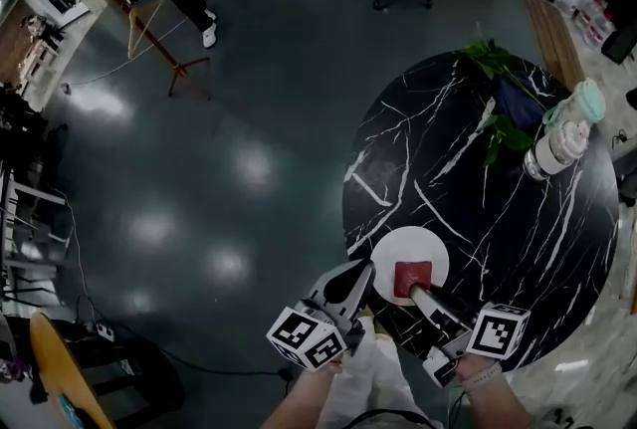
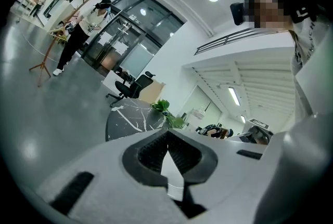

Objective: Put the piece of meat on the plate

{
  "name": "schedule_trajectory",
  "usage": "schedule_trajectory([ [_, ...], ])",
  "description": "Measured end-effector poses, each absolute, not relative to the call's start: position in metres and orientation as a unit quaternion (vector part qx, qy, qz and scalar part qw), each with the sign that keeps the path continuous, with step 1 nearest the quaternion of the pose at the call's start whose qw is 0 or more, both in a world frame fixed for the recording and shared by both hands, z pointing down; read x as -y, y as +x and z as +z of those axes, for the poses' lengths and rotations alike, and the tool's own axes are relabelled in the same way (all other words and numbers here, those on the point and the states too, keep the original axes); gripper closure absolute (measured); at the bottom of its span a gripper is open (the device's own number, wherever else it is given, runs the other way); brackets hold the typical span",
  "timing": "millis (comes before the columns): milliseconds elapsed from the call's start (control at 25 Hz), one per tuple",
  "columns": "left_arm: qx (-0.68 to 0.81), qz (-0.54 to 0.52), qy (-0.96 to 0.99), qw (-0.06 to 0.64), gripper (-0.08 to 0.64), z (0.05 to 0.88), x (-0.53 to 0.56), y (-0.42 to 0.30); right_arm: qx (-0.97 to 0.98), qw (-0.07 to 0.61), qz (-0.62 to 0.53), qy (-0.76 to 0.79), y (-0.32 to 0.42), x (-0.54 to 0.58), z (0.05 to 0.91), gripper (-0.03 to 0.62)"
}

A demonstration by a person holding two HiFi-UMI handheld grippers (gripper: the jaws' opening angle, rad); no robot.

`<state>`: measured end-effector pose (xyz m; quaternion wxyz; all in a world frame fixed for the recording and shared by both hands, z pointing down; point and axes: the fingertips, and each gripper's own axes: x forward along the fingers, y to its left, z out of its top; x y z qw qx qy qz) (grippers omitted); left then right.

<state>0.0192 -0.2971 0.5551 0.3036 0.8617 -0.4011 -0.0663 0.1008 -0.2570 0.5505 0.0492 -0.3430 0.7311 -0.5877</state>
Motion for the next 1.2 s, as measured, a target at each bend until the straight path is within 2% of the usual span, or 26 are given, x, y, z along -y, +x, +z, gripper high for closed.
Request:
schedule_trajectory([
  [200, 0.410, -0.054, 0.868, 0.273, 0.551, 0.562, 0.318, 0.018, -0.713, 0.004, -0.610, -0.345, 0.098, 0.263, 0.576, 0.508],
  [440, 0.417, -0.066, 0.865, 0.271, 0.551, 0.560, 0.325, 0.014, -0.702, 0.013, -0.627, -0.337, 0.089, 0.273, 0.581, 0.508],
  [1200, 0.425, -0.087, 0.856, 0.281, 0.551, 0.560, 0.325, 0.006, -0.768, -0.155, -0.482, -0.394, 0.096, 0.284, 0.590, 0.502],
])
